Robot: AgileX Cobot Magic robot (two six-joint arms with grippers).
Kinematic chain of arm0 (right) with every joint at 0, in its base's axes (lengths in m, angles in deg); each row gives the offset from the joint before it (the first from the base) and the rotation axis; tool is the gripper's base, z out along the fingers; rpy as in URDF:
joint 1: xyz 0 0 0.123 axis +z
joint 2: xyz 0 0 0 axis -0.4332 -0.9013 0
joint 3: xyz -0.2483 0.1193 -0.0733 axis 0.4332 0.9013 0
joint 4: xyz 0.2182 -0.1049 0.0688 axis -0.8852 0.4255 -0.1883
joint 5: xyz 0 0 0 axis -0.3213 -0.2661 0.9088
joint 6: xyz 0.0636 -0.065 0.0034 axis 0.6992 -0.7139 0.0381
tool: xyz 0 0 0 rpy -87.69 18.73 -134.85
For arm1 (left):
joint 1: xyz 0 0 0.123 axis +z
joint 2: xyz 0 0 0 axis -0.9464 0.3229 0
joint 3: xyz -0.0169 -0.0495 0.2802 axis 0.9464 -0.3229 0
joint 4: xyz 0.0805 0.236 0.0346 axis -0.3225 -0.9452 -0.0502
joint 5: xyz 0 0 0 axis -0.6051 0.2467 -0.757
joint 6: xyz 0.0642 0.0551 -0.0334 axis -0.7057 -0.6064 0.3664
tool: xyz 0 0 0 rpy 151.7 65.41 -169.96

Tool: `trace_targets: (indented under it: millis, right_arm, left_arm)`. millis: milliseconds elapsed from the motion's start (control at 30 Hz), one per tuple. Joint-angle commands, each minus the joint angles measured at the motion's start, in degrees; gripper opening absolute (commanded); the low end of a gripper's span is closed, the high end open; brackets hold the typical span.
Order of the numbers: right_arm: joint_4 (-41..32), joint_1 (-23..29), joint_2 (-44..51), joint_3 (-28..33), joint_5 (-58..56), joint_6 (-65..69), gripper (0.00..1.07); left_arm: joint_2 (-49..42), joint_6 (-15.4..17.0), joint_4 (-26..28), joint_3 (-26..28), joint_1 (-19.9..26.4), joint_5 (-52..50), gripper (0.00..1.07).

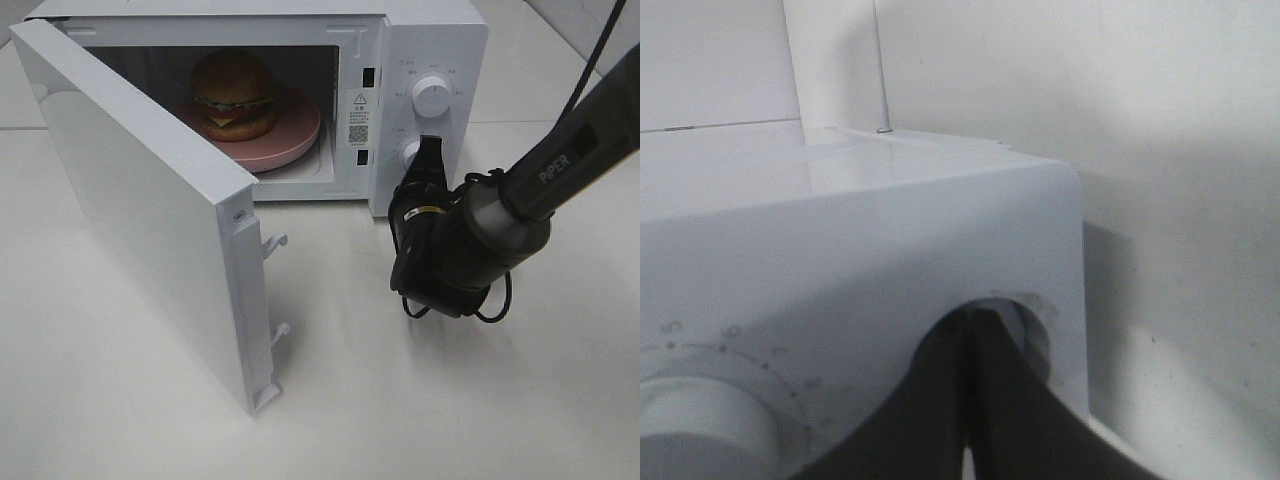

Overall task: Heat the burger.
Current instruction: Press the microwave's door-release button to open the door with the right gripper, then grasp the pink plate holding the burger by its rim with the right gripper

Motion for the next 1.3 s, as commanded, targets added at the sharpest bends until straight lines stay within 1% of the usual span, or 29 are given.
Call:
trace_targets:
  millis: [33,167,300,367,400,467,533,567,667,733,767,800,867,900,967,1000,1100,1167,1200,1267,1300]
  right_arm:
    - [8.65,-2.46,0.11,-5.16,9.63,-0.40,0.00]
    - [8.77,-2.46,0.80,-5.10,8.02,0.00,0.00]
    - [8.77,-2.46,2.23,-3.72,6.70,0.00,0.00]
    - [9.17,-2.46,4.24,-0.52,3.90,0.11,0.00]
    - [9.17,-2.46,4.24,-0.52,3.90,0.11,0.00]
    - [10.26,-2.46,5.73,2.12,0.86,1.89,0.00]
    - [10.83,-2.46,6.13,2.81,0.46,2.29,0.00]
    - [12.03,-2.46,7.10,4.47,-0.34,2.58,0.00]
    - [12.55,-2.46,7.56,5.10,-0.74,2.58,0.00]
    - [15.07,-2.46,9.85,8.71,-4.93,2.29,0.00]
    - [15.07,-2.46,9.85,8.71,-4.93,2.29,0.00]
    - [15.70,-2.46,11.06,10.43,-7.10,2.29,0.00]
    - [15.81,-2.46,11.69,11.29,-7.73,2.18,0.00]
    - [16.33,-2.46,12.95,13.24,-9.05,1.66,0.00]
    - [16.62,-2.46,13.64,13.92,-9.80,1.38,0.00]
    - [16.79,-2.46,15.24,15.64,-11.75,0.17,0.00]
    - [17.48,-2.46,17.25,17.07,-13.87,-1.43,0.00]
    - [18.33,-2.46,20.40,18.96,-16.73,-5.27,0.00]
    - [18.33,-2.46,20.40,18.96,-16.73,-5.27,0.00]
    - [18.33,-2.46,23.78,20.17,-21.20,-12.15,0.00]
    - [18.33,-2.46,23.78,20.17,-21.20,-12.15,0.00]
  left_arm:
    - [-0.92,0.06,0.52,-0.11,0.23,-0.74,1.01]
    - [-0.92,0.06,0.52,-0.11,0.23,-0.74,1.01]
    - [-0.92,0.06,0.52,-0.11,0.23,-0.74,1.01]
    - [-0.92,0.06,0.52,-0.11,0.23,-0.74,1.01]
    - [-0.92,0.06,0.52,-0.11,0.23,-0.74,1.01]
    - [-0.92,0.06,0.52,-0.11,0.23,-0.74,1.01]
    - [-0.92,0.06,0.52,-0.11,0.23,-0.74,1.01]
    - [-0.92,0.06,0.52,-0.11,0.23,-0.74,1.01]
    - [-0.92,0.06,0.52,-0.11,0.23,-0.74,1.01]
    - [-0.92,0.06,0.52,-0.11,0.23,-0.74,1.01]
    - [-0.92,0.06,0.52,-0.11,0.23,-0.74,1.01]
    - [-0.92,0.06,0.52,-0.11,0.23,-0.74,1.01]
    - [-0.92,0.06,0.52,-0.11,0.23,-0.74,1.01]
    - [-0.92,0.06,0.52,-0.11,0.23,-0.74,1.01]
    - [-0.92,0.06,0.52,-0.11,0.23,-0.74,1.01]
    - [-0.92,0.06,0.52,-0.11,0.23,-0.74,1.01]
    - [-0.92,0.06,0.52,-0.11,0.23,-0.74,1.01]
    - [-0.92,0.06,0.52,-0.11,0.23,-0.74,1.01]
    - [-0.92,0.06,0.52,-0.11,0.23,-0.74,1.01]
    - [-0.92,0.06,0.52,-0.11,0.23,-0.74,1.01]
    - [-0.92,0.06,0.52,-0.11,0.23,-0.74,1.01]
